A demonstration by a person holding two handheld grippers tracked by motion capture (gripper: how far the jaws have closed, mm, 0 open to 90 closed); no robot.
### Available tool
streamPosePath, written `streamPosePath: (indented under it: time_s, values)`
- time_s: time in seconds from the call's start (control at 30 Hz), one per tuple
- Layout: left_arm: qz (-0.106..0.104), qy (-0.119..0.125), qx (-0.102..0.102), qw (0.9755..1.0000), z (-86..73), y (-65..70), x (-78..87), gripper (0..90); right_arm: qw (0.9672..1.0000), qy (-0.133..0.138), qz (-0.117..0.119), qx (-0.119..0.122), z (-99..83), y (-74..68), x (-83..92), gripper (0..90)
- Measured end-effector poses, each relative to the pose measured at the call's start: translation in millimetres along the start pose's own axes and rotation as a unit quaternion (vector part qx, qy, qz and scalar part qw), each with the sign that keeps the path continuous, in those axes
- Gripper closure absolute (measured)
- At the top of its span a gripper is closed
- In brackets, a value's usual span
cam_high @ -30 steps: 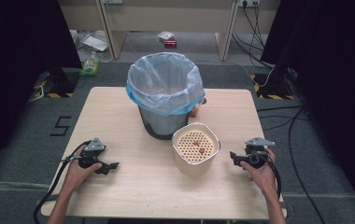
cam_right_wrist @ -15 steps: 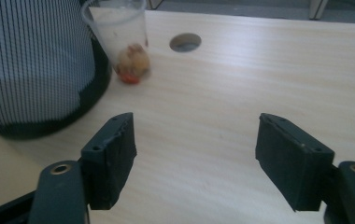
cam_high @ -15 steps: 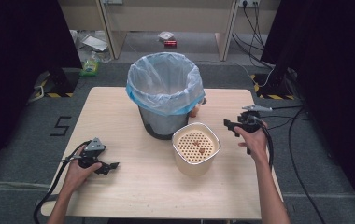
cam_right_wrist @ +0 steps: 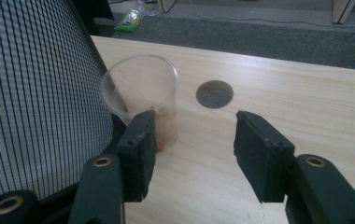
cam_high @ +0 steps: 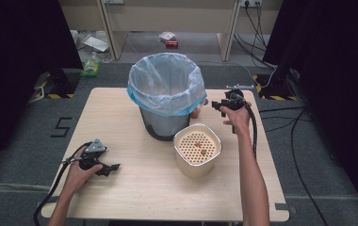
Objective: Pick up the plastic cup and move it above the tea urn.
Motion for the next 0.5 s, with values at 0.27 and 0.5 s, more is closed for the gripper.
streamPosePath:
  time_s: [0.27,0.5]
  values:
    - [0.0,-0.001,0.0,1.0,0.0,0.0,0.1,0.0,0.9998,-0.018,0.002,0.001,13.4,-15.5,-32.4,52.7]
    - [0.0,0.0,0.0,1.0,0.0,0.0,0.1,0.0,0.9987,-0.05,-0.01,0.002,16.0,-20.0,-58.7,54.7]
Point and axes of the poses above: each handheld gripper's, and its own axes: x roughly backward along the jaws, z roughly out of its top, y roughly to its right, the point moved 3 cm from there along -x, roughly forward along the jaws, and after that the axes turned 5 degrees about y, right-handed, at the moved point
